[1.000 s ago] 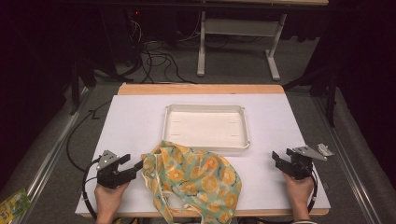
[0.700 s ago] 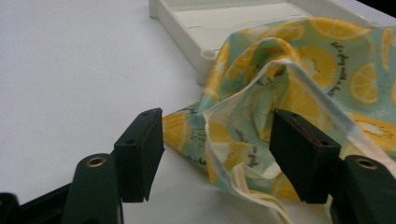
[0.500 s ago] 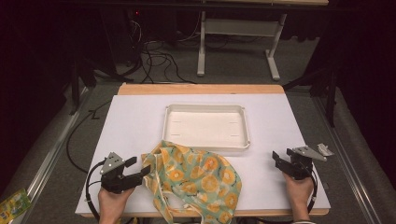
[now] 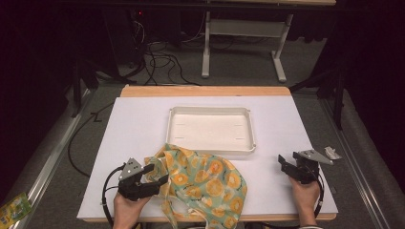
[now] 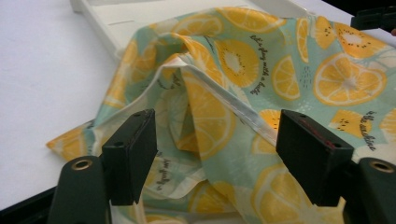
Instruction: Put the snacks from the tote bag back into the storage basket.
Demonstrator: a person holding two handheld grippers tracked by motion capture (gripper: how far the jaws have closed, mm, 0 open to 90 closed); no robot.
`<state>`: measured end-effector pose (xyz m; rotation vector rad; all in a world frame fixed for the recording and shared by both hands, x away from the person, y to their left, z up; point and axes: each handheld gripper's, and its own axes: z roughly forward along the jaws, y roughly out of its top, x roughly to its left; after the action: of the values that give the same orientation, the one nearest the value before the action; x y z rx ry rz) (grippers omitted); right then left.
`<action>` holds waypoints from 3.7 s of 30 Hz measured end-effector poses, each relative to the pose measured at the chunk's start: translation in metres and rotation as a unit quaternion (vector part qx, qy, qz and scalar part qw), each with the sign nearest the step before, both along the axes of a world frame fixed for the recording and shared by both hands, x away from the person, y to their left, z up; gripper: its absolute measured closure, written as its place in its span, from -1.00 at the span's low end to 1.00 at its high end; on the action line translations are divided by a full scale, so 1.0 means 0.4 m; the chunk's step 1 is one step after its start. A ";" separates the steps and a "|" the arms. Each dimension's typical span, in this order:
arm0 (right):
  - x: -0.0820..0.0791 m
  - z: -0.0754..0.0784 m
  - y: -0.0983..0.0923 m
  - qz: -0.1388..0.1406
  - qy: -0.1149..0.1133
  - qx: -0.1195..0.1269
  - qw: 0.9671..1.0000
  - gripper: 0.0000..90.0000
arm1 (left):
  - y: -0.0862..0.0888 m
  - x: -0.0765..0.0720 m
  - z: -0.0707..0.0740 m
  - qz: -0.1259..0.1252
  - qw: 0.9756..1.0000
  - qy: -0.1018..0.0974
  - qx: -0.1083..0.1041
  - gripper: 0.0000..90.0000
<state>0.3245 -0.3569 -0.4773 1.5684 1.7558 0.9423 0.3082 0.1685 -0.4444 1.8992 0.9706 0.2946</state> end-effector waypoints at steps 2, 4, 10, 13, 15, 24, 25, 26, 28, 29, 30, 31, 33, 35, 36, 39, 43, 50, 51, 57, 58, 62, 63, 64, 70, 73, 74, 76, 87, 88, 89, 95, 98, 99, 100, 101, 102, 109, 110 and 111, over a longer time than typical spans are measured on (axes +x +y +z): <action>0.001 0.000 -0.001 0.002 0.000 -0.004 1.000 -0.16 | -0.010 0.001 -0.002 -0.005 1.000 0.002 0.003 -0.34; 0.001 0.000 -0.001 0.003 -0.001 -0.005 1.000 -0.16 | -0.019 0.001 -0.006 -0.008 1.000 0.005 0.004 -0.34; 0.001 -0.001 -0.001 0.004 0.000 -0.006 1.000 -0.16 | -0.044 0.015 -0.023 -0.013 1.000 0.022 0.015 -0.35; 0.001 -0.001 0.000 0.005 0.001 -0.008 1.000 -0.16 | -0.057 0.020 -0.030 -0.013 0.999 0.025 0.023 -0.35; 0.002 -0.001 0.000 0.005 0.001 -0.008 1.000 -0.16 | -0.065 0.022 -0.034 -0.014 0.999 0.027 0.026 -0.33; 0.002 -0.001 0.004 0.004 0.005 -0.009 1.000 -0.17 | -0.085 0.027 -0.050 -0.026 0.999 0.028 0.038 0.04; 0.003 -0.001 0.004 0.005 0.005 -0.011 1.000 -0.16 | -0.086 0.027 -0.050 -0.027 0.998 0.027 0.040 0.13; 0.003 -0.001 0.005 0.004 0.006 -0.010 1.000 -0.16 | -0.086 0.027 -0.050 -0.029 0.998 0.027 0.042 0.20; 0.003 -0.001 0.005 0.004 0.006 -0.011 1.000 -0.16 | -0.087 0.028 -0.051 -0.034 0.998 0.025 0.045 0.42; 0.003 -0.001 0.005 0.004 0.006 -0.011 1.000 -0.16 | -0.087 0.028 -0.051 -0.036 0.998 0.026 0.046 0.47; 0.003 -0.001 0.006 0.003 0.007 -0.010 1.000 -0.16 | -0.088 0.030 -0.052 -0.039 0.998 0.029 0.045 0.52; 0.004 -0.001 0.005 0.006 0.007 -0.012 1.000 -0.17 | -0.088 0.031 -0.052 -0.041 0.998 0.030 0.044 0.61; 0.004 -0.001 0.005 0.006 0.009 -0.012 1.000 -0.17 | -0.089 0.033 -0.052 -0.047 0.997 0.028 0.045 0.78; 0.004 -0.001 0.006 0.007 0.010 -0.011 1.000 -0.16 | -0.091 0.031 -0.050 -0.054 0.997 0.025 0.046 0.96; 0.005 -0.001 0.005 0.009 0.010 -0.012 1.000 -0.16 | -0.092 0.030 -0.049 -0.056 0.997 0.023 0.045 0.98; 0.003 -0.001 0.005 0.008 0.007 -0.014 1.000 -0.18 | -0.092 0.026 -0.039 -0.064 0.997 0.016 0.045 1.00; 0.005 -0.001 0.015 0.010 0.011 -0.031 0.999 -0.38 | -0.091 0.018 -0.021 -0.071 0.997 0.004 0.041 1.00; 0.009 0.000 0.010 0.026 0.021 -0.018 0.999 -0.48 | -0.092 0.021 -0.003 -0.078 0.997 -0.003 0.028 1.00; 0.009 0.001 0.010 0.029 0.023 -0.018 0.999 -0.43 | -0.093 0.021 -0.001 -0.079 0.997 -0.003 0.026 1.00; 0.006 0.004 0.015 0.040 0.020 -0.018 0.999 -0.09 | -0.102 0.020 0.009 -0.086 0.996 -0.011 0.018 1.00; 0.006 0.004 0.016 0.042 0.017 -0.018 0.999 -0.07 | -0.104 0.021 0.012 -0.088 0.996 -0.012 0.019 1.00; 0.002 0.005 0.026 0.050 0.013 -0.017 0.999 -0.04 | -0.106 0.022 0.017 -0.090 0.996 -0.014 0.020 1.00; 0.000 0.007 0.029 0.055 0.010 -0.018 0.998 -0.04 | -0.107 0.022 0.018 -0.091 0.996 -0.013 0.020 1.00; -0.001 0.009 0.030 0.058 0.009 -0.019 0.998 -0.04 | -0.107 0.023 0.019 -0.090 0.996 -0.015 0.020 1.00; -0.012 0.023 0.044 0.073 0.011 -0.019 0.997 -0.05 | -0.114 0.027 0.023 -0.093 0.995 -0.016 0.018 1.00; -0.025 0.033 0.057 0.084 0.005 -0.020 0.996 -0.07 | -0.122 0.029 0.026 -0.097 0.995 -0.016 0.018 1.00; -0.027 0.035 0.059 0.089 0.005 -0.021 0.996 -0.07 | -0.125 0.030 0.028 -0.098 0.995 -0.018 0.019 1.00; -0.034 0.042 0.068 0.101 0.002 -0.014 0.995 -0.09 | -0.131 0.032 0.032 -0.101 0.994 -0.020 0.019 1.00; -0.082 0.081 0.133 0.164 -0.016 0.012 0.986 -0.10 | -0.145 0.049 0.039 -0.104 0.994 -0.021 0.018 1.00; -0.094 0.090 0.147 0.178 -0.020 0.011 0.984 -0.09 | -0.147 0.051 0.040 -0.104 0.994 -0.023 0.018 1.00; -0.094 0.090 0.147 0.178 -0.020 0.011 0.984 -0.09 | -0.147 0.051 0.040 -0.104 0.994 -0.023 0.018 1.00; -0.128 0.111 0.189 0.217 -0.022 0.017 0.976 -0.08 | -0.154 0.056 0.045 -0.104 0.994 -0.024 0.018 1.00; -0.145 0.116 0.216 0.235 -0.018 0.022 0.972 -0.07 | -0.154 0.060 0.044 -0.099 0.995 -0.024 0.017 1.00; -0.145 0.116 0.216 0.235 -0.018 0.022 0.972 -0.07 | -0.154 0.060 0.044 -0.099 0.995 -0.024 0.017 1.00; -0.148 0.116 0.222 0.241 -0.017 0.022 0.970 -0.07 | -0.154 0.060 0.044 -0.098 0.995 -0.024 0.017 1.00; -0.150 0.116 0.226 0.245 -0.019 0.020 0.969 -0.07 | -0.153 0.060 0.044 -0.098 0.995 -0.023 0.018 1.00; -0.156 0.119 0.239 0.252 -0.018 0.025 0.967 -0.07 | -0.153 0.062 0.044 -0.097 0.995 -0.022 0.019 1.00; -0.182 0.133 0.283 0.289 -0.020 0.035 0.956 -0.07 | -0.154 0.061 0.044 -0.096 0.995 -0.023 0.017 1.00; -0.187 0.134 0.291 0.294 -0.021 0.037 0.955 -0.07 | -0.155 0.061 0.043 -0.095 0.995 -0.023 0.019 1.00; -0.187 0.134 0.291 0.294 -0.021 0.037 0.955 -0.07 | -0.155 0.061 0.043 -0.095 0.995 -0.023 0.019 1.00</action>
<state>0.2498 -0.2407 -0.4236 1.0581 2.2290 1.3139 0.3325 0.1066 -0.4271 1.9936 0.7506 0.2443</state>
